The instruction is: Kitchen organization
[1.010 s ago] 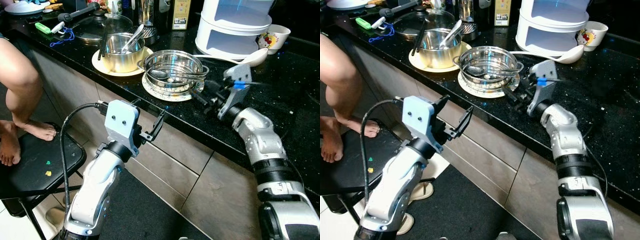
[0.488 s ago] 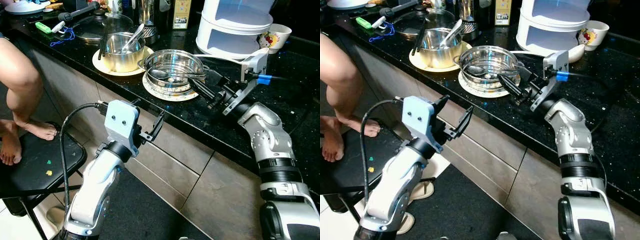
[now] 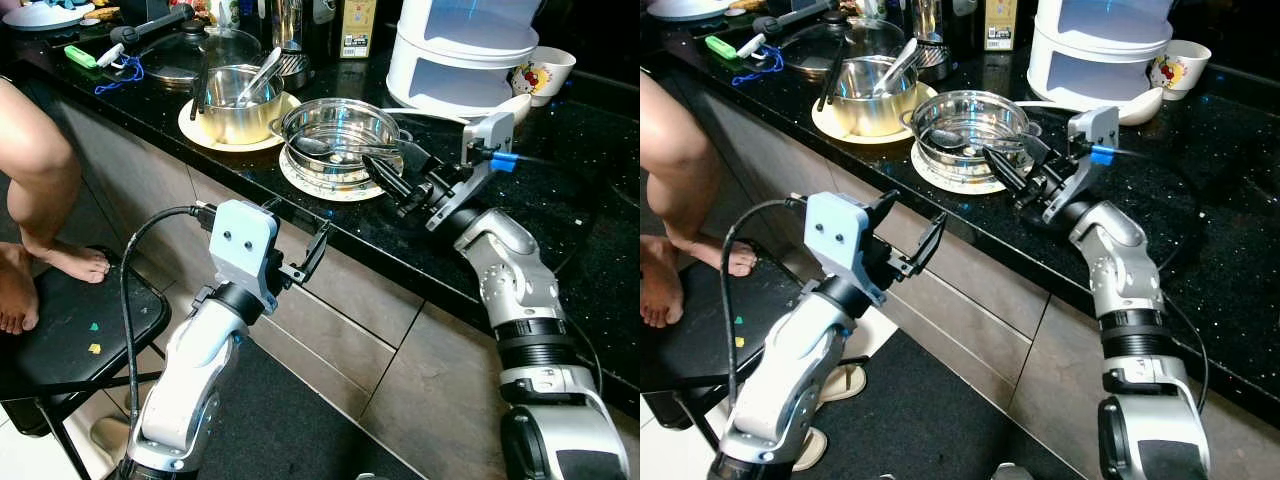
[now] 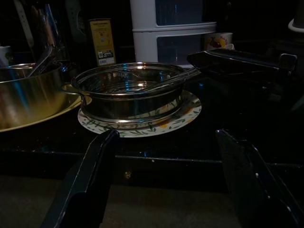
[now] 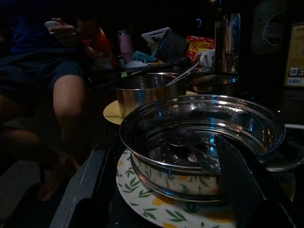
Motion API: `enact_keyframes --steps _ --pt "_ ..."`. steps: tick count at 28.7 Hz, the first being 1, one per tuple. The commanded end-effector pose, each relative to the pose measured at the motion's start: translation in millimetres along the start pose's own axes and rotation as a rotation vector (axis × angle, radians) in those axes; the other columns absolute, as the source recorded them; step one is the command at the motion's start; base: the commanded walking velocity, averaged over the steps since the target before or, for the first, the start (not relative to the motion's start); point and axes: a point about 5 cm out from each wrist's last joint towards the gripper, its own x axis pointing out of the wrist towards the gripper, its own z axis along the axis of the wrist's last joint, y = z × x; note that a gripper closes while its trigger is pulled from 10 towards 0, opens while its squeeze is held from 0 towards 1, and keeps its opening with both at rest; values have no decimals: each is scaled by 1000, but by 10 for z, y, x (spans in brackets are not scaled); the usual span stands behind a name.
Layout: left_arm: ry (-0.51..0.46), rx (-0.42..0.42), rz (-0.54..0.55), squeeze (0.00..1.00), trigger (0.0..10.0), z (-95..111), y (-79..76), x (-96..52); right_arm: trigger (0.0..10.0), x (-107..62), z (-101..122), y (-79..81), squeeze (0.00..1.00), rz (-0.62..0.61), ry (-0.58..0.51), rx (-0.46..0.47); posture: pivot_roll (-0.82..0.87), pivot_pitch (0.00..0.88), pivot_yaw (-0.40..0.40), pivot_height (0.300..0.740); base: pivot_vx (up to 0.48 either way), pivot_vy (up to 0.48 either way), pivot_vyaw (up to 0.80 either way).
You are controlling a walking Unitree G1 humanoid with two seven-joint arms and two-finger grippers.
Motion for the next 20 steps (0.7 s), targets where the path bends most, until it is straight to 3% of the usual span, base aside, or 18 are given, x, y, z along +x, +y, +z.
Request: enact_keyframes --steps 1,13,20 --pt "2 -3 -2 0 10000 7 -5 -18 10000 18 -26 -15 0 -14 7 16 47 95 -24 740 0 0 0" --pt "1 -9 -5 0 10000 0 -25 -12 10000 118 65 -64 0 -73 -64 37 51 91 -27 740 0 0 0" --pt "-1 -9 -6 0 10000 1 -28 -9 10000 130 25 -63 0 -69 -39 28 51 87 -30 740 0 0 0"
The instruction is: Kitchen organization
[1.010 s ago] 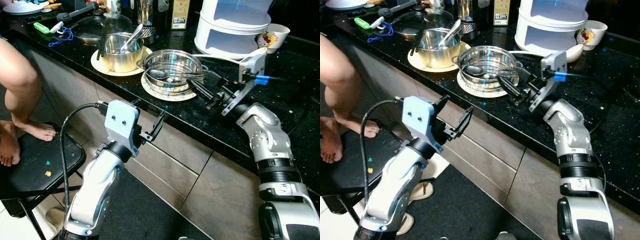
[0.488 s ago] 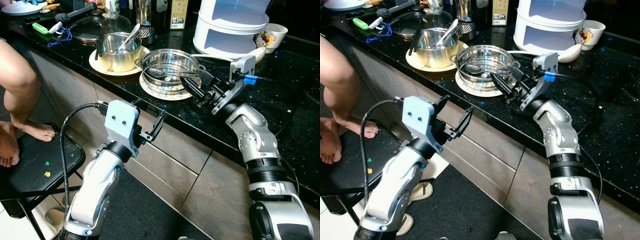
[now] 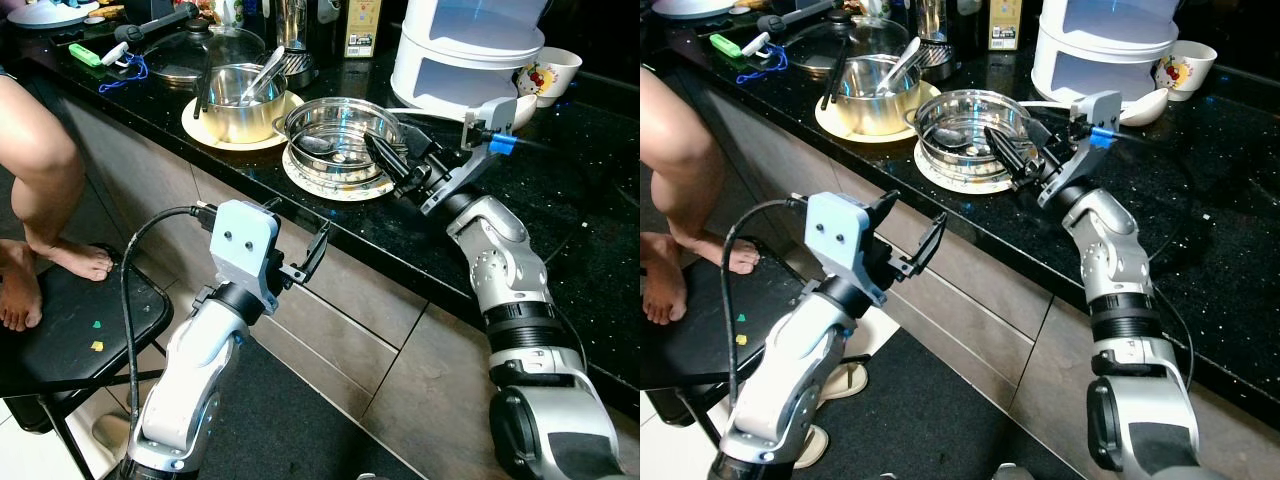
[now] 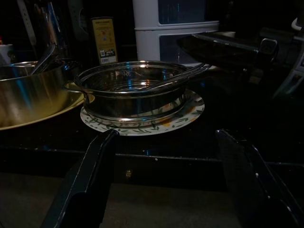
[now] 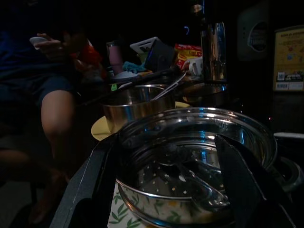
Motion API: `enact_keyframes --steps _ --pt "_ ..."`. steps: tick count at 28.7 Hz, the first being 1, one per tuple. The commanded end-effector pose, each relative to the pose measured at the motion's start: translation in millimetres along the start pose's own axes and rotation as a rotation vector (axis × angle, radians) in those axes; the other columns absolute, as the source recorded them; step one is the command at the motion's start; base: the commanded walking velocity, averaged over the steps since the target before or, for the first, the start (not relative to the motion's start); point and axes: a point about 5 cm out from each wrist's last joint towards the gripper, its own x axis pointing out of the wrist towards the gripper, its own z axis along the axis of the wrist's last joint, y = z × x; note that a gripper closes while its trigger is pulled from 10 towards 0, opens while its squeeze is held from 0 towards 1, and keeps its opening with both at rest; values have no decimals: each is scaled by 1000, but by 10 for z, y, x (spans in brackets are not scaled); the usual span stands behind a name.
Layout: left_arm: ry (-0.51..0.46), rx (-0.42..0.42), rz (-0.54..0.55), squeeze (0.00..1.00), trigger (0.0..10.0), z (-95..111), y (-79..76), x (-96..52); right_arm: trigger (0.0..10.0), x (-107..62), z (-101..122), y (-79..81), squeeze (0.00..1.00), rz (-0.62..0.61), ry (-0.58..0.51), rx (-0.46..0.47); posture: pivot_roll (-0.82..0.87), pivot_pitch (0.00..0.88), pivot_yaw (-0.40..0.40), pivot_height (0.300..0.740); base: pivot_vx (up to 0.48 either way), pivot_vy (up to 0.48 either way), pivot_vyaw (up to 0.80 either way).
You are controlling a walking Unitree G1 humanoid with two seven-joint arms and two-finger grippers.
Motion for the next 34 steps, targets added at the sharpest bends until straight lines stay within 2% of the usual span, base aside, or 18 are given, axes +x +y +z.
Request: enact_keyframes --steps 1,5,23,24,25,26,34 --pt "0 -8 -3 0 10000 1 -20 -13 10000 -11 -56 14 0 4 21 -11 51 85 -30 740 0 0 0" --pt "-1 -11 -5 0 10000 1 -26 -16 10000 -13 -163 70 0 22 63 -39 51 84 -30 740 0 0 0" --pt "-2 -13 0 0 10000 11 -30 -33 9882 23 -349 262 0 48 72 -10 52 95 -31 740 0 0 0" --pt "-2 -13 1 0 10000 10 -30 -33 8824 24 -359 271 0 49 72 -7 52 95 -31 740 0 0 0" --pt "-2 -13 1 0 10000 12 -29 -32 2784 28 -364 281 0 49 71 -5 51 97 -28 740 0 0 0" --pt "-2 -13 0 0 10000 14 -29 -31 0 32 -368 290 0 49 70 -3 52 98 -27 740 0 0 0" --pt "-1 -13 2 0 10000 12 -24 -29 0 39 -368 298 0 45 67 -3 52 98 -29 740 0 0 0"
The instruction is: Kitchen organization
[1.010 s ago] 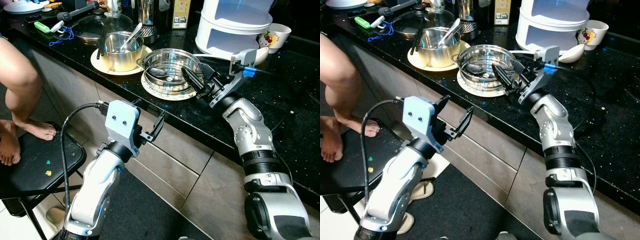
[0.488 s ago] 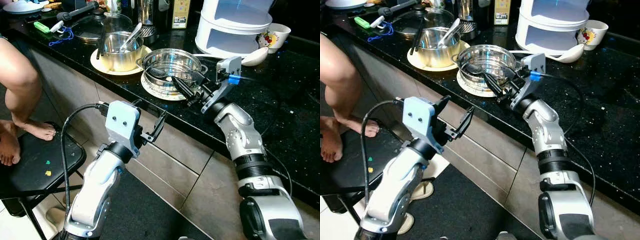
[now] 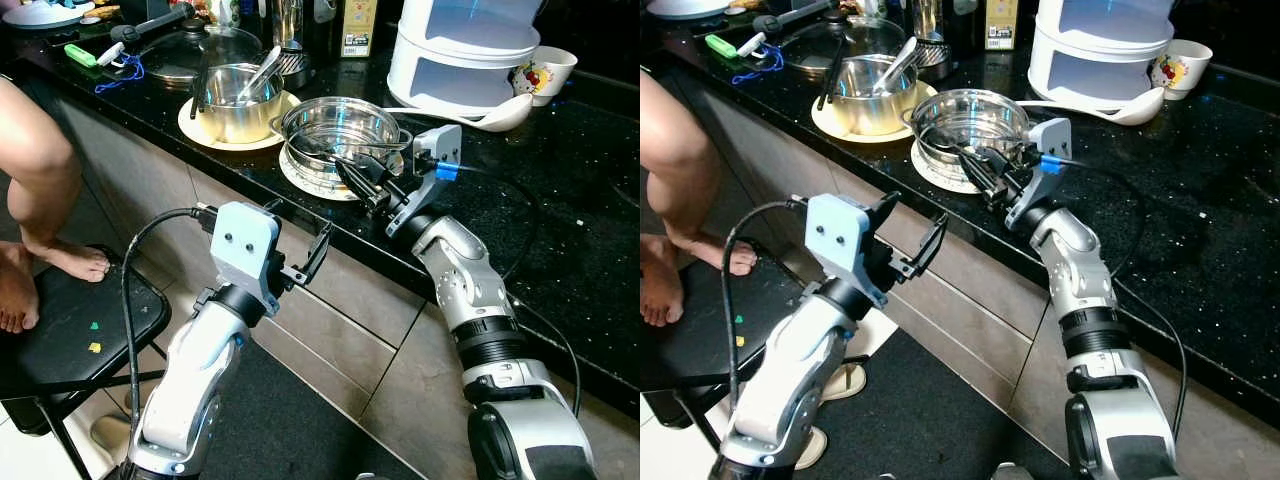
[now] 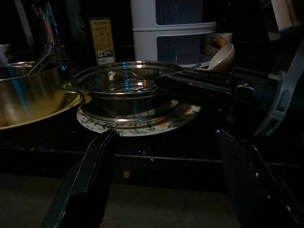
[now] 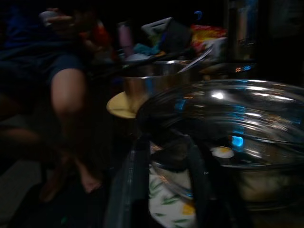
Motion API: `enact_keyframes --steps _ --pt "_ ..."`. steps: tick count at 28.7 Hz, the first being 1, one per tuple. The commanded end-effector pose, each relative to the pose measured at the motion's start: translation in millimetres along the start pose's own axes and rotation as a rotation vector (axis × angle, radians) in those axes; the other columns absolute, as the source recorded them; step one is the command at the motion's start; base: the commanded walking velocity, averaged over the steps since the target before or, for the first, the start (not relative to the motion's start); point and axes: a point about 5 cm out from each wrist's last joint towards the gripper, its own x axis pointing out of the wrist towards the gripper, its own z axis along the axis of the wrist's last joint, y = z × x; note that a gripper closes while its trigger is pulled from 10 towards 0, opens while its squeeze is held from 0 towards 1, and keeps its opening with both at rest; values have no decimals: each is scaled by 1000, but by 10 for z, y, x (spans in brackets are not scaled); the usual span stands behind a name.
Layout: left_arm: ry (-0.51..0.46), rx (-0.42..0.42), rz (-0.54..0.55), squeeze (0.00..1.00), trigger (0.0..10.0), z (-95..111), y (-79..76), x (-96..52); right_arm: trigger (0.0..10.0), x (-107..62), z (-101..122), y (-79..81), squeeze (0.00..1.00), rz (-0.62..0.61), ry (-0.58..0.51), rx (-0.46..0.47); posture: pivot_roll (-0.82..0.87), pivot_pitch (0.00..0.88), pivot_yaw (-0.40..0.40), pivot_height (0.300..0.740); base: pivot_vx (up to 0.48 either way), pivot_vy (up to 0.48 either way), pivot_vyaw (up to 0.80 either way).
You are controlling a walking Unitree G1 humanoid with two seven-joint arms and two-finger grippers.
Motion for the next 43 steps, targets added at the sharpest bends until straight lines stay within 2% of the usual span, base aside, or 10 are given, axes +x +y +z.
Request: enact_keyframes --steps 1,17,21,23,32,35,36,40,43 --pt "2 -8 1 0 10000 8 -8 -17 0 -21 -45 17 0 2 9 9 52 98 -29 740 0 0 0" --pt "1 -7 1 0 10000 6 -6 -5 0 -21 -26 -32 0 -33 6 -2 50 97 -30 740 0 0 0" --pt "1 -7 2 0 10000 5 -7 -6 0 -4 30 -74 0 -80 -33 33 50 96 -31 740 0 0 0" --pt "-1 -7 4 0 10000 7 -6 -6 0 16 137 -123 0 -120 -94 80 50 95 -32 740 0 0 0" --pt "-7 -3 5 0 10000 16 6 3 0 9 372 -217 0 -115 -173 103 51 90 -33 740 0 0 0" --pt "-16 1 10 0 10000 40 30 16 0 -67 518 -353 0 -148 -210 88 49 84 -32 740 0 0 0" --pt "-16 1 10 0 10000 40 30 16 0 -67 518 -353 0 -148 -210 88 49 84 -32 740 0 0 0" --pt "-35 8 12 0 10000 89 56 51 0 -187 774 -574 0 -224 -278 76 51 76 -32 740 0 0 0" --pt "-37 9 11 0 10000 95 56 54 0 -201 802 -593 0 -229 -288 77 53 72 -33 740 0 0 0"
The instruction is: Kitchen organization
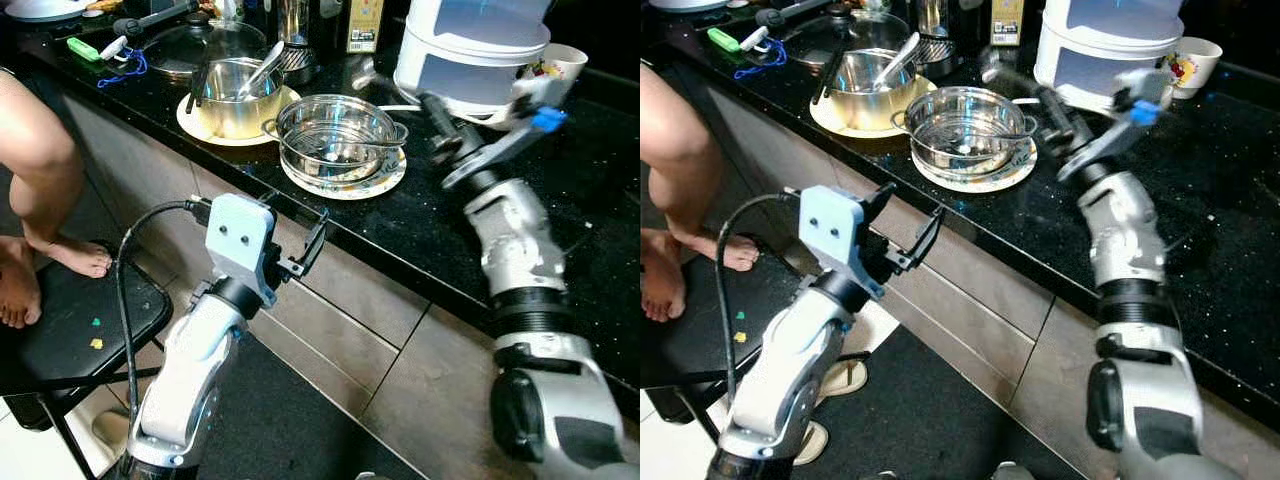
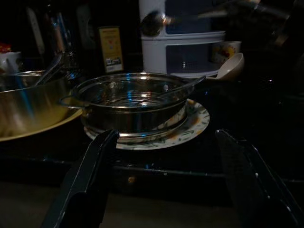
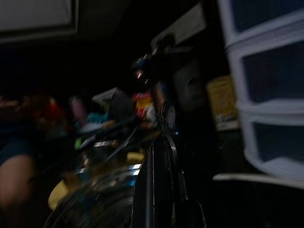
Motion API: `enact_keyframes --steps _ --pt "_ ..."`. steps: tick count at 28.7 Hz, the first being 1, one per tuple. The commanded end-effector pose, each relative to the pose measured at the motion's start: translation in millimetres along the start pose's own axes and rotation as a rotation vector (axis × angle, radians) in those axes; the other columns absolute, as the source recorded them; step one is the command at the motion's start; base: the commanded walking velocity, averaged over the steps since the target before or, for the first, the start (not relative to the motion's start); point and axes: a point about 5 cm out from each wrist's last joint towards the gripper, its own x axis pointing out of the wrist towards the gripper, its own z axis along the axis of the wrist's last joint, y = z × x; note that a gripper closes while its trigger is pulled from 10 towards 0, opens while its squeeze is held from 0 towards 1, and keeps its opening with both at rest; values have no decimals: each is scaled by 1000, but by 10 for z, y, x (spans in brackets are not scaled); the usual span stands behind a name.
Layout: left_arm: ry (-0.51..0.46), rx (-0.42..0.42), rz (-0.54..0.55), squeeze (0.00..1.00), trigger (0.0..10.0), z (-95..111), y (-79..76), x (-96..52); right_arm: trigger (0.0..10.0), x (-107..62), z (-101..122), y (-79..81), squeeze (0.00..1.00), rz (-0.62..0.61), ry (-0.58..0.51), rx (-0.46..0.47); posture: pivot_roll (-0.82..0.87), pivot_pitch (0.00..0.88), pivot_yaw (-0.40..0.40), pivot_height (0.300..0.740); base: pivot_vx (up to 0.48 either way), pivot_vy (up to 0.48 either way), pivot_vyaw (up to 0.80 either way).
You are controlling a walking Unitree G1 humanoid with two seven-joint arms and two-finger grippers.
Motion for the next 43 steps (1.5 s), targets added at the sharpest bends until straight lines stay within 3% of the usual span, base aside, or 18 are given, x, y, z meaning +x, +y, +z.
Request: enact_keyframes --steps 1,5,14,26,39,43 --pt "-6 -4 -2 0 10000 21 9 1 0 -2 31 -26 0 -10 -10 23 54 69 -32 740 0 0 0" --pt "-12 -1 -2 0 10000 37 16 7 0 -5 77 -57 0 -15 -18 25 54 68 -32 740 0 0 0" --pt "-13 4 -5 0 10000 44 28 3 0 -8 121 -102 0 -34 -22 9 58 65 -23 740 0 0 -800" --pt "-10 0 -11 0 10000 43 22 5 0 -84 274 -328 0 -142 -43 -48 54 70 -17 740 0 0 -800" --pt "-6 1 -8 0 10000 36 26 6 0 -125 263 -480 0 -277 23 -203 57 69 -18 740 0 0 -800" --pt "-5 2 -8 0 10000 35 30 3 0 -129 180 -502 0 -300 130 -347 56 70 -18 740 0 0 -800"
